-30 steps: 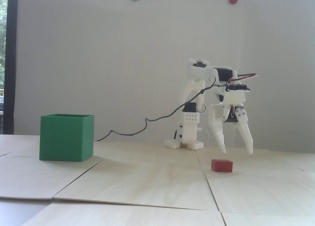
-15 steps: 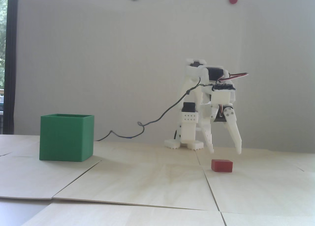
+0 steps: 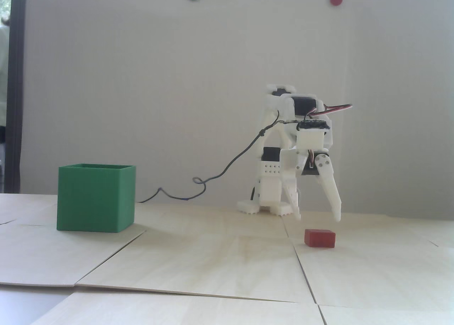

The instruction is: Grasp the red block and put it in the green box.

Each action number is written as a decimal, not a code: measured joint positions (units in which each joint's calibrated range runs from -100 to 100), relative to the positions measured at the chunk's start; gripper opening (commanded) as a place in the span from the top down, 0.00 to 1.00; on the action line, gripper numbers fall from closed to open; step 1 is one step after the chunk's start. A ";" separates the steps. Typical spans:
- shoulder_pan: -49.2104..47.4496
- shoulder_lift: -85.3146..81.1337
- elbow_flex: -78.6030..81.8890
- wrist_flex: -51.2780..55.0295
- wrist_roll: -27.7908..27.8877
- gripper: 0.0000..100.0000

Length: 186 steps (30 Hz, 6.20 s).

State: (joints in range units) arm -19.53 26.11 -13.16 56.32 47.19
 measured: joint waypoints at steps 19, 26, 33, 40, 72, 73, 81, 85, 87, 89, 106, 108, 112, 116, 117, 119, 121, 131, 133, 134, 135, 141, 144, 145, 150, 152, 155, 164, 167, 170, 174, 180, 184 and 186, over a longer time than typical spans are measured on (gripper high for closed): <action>-0.08 4.32 -0.09 0.00 0.00 0.75; -0.08 4.32 -0.09 0.00 0.46 0.75; -0.08 4.40 -0.09 0.00 2.31 0.75; -0.08 5.81 -0.09 0.00 2.41 0.75; -0.08 5.81 -0.09 -3.74 2.41 0.75; -0.08 5.81 -0.09 -3.74 2.41 0.75; -0.08 5.81 -0.09 -3.74 2.41 0.75; -0.08 5.81 -0.09 -3.74 3.96 0.75; -0.08 5.81 -0.09 -3.74 4.06 0.75; -0.08 5.81 -0.09 -3.74 4.06 0.75; 0.00 10.21 -2.69 -7.90 4.21 0.98; -0.08 11.12 -2.86 -9.57 4.21 0.98; 0.15 11.87 -2.86 -12.81 4.21 0.98; 1.60 11.96 -3.58 -13.39 4.21 0.98; 2.14 11.62 -4.39 -13.39 4.21 0.98; 3.29 11.12 -5.64 -12.56 4.21 0.98; 5.04 10.38 -7.07 -11.65 4.21 0.98; 21.17 -12.37 -13.43 -10.98 4.21 0.98; 28.51 -15.77 -13.43 -10.98 4.21 0.98; 31.26 -16.52 -13.43 -10.98 4.21 0.98; 33.70 -17.10 -13.43 -10.98 4.21 0.98; 50.44 -17.85 -13.43 -0.83 4.37 0.98; 55.64 -17.85 -13.43 0.33 4.37 0.98; 56.63 -17.85 -13.43 0.33 4.37 0.98; 58.08 -17.02 -13.43 0.50 4.37 0.98; 58.08 -16.69 -13.43 0.50 4.37 0.98; 56.86 -16.69 -13.43 0.50 4.37 0.98; 53.04 -15.19 -14.41 -9.32 4.42 0.98; 53.19 -13.70 -14.32 -13.89 4.42 0.98; 53.27 -13.37 -12.18 -15.56 4.42 0.98; 53.95 -13.37 -9.31 -15.97 4.42 0.98; 53.88 -13.12 -8.33 -16.06 4.42 0.97; 53.95 -13.12 -8.33 -16.06 4.42 0.92; 53.95 -13.12 -8.33 -16.06 4.42 0.90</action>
State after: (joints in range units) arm 34.43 12.99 -21.49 40.27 51.61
